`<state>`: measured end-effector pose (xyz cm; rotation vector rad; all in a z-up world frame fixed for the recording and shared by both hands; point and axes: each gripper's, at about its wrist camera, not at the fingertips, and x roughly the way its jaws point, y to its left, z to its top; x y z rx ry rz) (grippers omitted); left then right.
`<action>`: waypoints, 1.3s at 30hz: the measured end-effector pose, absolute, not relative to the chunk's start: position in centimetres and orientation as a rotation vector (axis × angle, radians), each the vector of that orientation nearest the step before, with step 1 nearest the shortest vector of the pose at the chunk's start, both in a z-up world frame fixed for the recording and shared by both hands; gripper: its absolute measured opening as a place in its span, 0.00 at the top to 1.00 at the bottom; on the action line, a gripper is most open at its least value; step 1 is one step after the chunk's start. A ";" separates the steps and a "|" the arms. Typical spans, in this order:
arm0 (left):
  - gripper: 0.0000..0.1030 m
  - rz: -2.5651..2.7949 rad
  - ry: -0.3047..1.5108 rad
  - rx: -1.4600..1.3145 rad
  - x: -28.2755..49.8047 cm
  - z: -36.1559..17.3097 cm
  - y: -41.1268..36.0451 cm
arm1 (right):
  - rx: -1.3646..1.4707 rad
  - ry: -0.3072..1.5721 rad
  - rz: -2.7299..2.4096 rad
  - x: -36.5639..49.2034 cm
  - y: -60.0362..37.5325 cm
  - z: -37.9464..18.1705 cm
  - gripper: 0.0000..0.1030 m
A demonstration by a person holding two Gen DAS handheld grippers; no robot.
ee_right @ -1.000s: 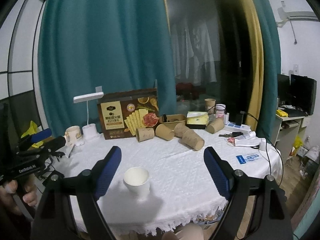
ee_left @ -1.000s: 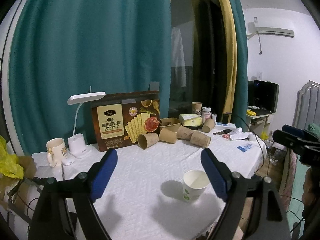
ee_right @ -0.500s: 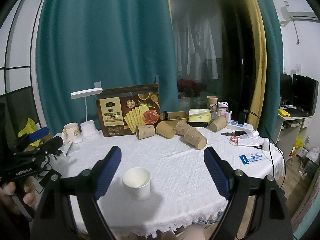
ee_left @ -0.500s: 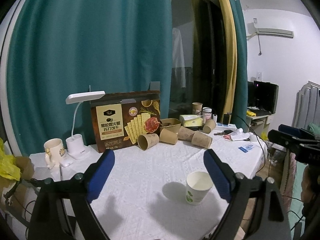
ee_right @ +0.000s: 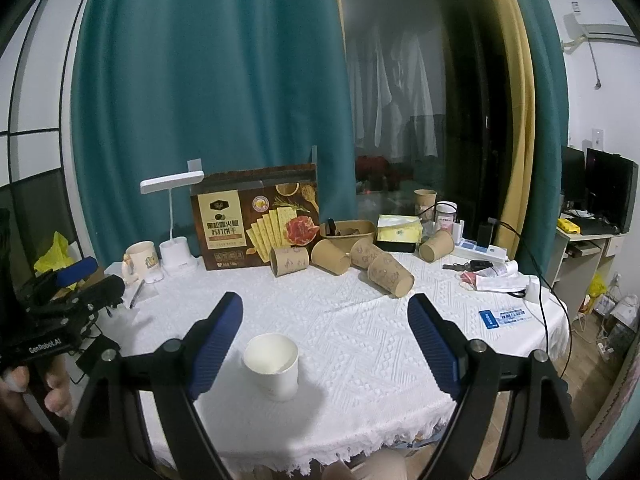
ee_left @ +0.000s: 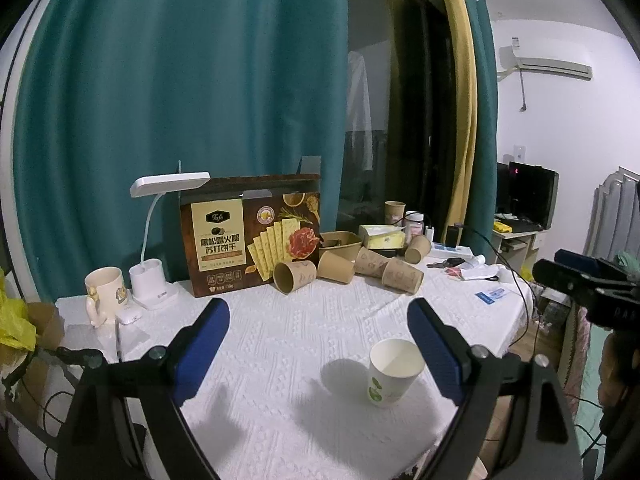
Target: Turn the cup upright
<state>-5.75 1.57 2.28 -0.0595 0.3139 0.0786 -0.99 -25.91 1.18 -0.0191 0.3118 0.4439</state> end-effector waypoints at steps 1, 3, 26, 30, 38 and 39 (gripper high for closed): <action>0.12 0.078 0.315 -0.062 -5.8 2.2 1.6 | -0.019 0.314 0.444 -0.9 -25.9 1.1 0.20; 0.12 0.080 0.315 -0.062 -5.7 2.2 1.7 | -0.020 0.317 0.445 -0.8 -26.0 0.9 0.20; 0.12 0.070 0.306 -0.044 -5.9 2.1 1.6 | -0.024 0.325 0.455 -0.6 -25.7 0.4 0.20; 0.12 0.071 0.307 -0.042 -5.9 2.1 1.5 | -0.024 0.327 0.454 -0.6 -25.7 0.4 0.20; 0.12 0.072 0.310 -0.041 -5.9 2.1 1.5 | -0.025 0.328 0.454 -0.5 -25.7 0.4 0.20; 0.12 0.072 0.310 -0.040 -5.9 2.1 1.6 | -0.025 0.328 0.455 -0.5 -25.7 0.4 0.20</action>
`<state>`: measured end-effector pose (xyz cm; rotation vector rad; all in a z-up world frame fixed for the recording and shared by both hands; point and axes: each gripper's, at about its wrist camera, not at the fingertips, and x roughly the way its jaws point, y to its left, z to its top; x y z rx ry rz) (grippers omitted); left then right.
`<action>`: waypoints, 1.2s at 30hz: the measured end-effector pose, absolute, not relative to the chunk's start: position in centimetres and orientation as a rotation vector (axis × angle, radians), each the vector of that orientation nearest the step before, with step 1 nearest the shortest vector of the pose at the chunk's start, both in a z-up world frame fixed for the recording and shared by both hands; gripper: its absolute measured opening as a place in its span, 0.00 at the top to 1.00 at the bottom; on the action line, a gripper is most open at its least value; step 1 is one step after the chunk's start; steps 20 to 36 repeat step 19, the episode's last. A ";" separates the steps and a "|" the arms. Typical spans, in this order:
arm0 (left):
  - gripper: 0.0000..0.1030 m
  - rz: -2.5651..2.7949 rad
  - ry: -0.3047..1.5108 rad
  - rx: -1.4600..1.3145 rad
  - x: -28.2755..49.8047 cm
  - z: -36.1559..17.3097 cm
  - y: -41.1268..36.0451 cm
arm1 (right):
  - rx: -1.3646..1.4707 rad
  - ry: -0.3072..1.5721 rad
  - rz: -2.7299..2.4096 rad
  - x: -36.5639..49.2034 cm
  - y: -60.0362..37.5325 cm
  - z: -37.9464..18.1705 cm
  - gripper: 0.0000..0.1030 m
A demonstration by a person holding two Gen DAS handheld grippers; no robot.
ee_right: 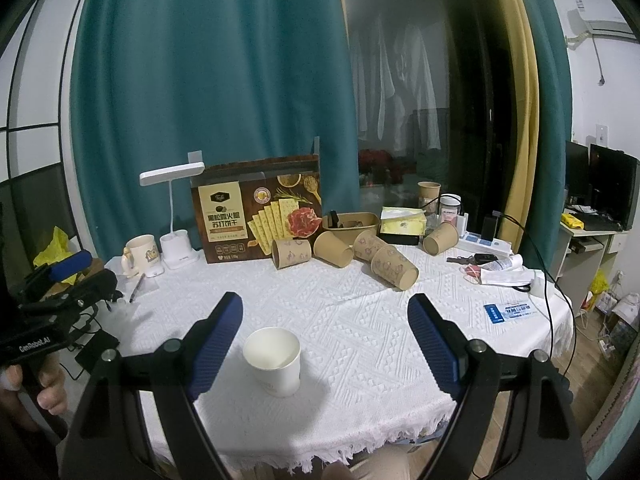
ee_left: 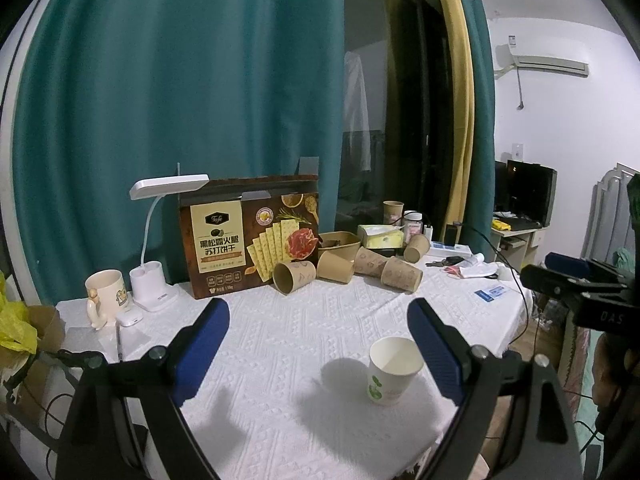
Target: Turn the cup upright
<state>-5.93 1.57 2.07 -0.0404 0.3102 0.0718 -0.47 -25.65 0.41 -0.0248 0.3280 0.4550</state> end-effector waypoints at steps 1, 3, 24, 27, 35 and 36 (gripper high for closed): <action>0.12 0.071 0.309 -0.041 -6.0 2.1 1.6 | -0.025 0.329 0.454 -0.5 -25.6 0.4 0.20; 0.12 0.073 0.310 -0.041 -5.9 2.1 1.6 | -0.025 0.328 0.455 -0.5 -25.6 0.4 0.20; 0.12 0.063 0.318 -0.042 -5.9 2.1 1.7 | -0.025 0.332 0.454 -0.5 -25.5 0.5 0.20; 0.12 0.063 0.318 -0.042 -5.9 2.1 1.7 | -0.025 0.332 0.454 -0.5 -25.5 0.5 0.20; 0.12 0.063 0.318 -0.042 -5.9 2.1 1.7 | -0.025 0.332 0.454 -0.5 -25.5 0.5 0.20; 0.12 0.063 0.318 -0.042 -5.9 2.1 1.7 | -0.025 0.332 0.454 -0.5 -25.5 0.5 0.20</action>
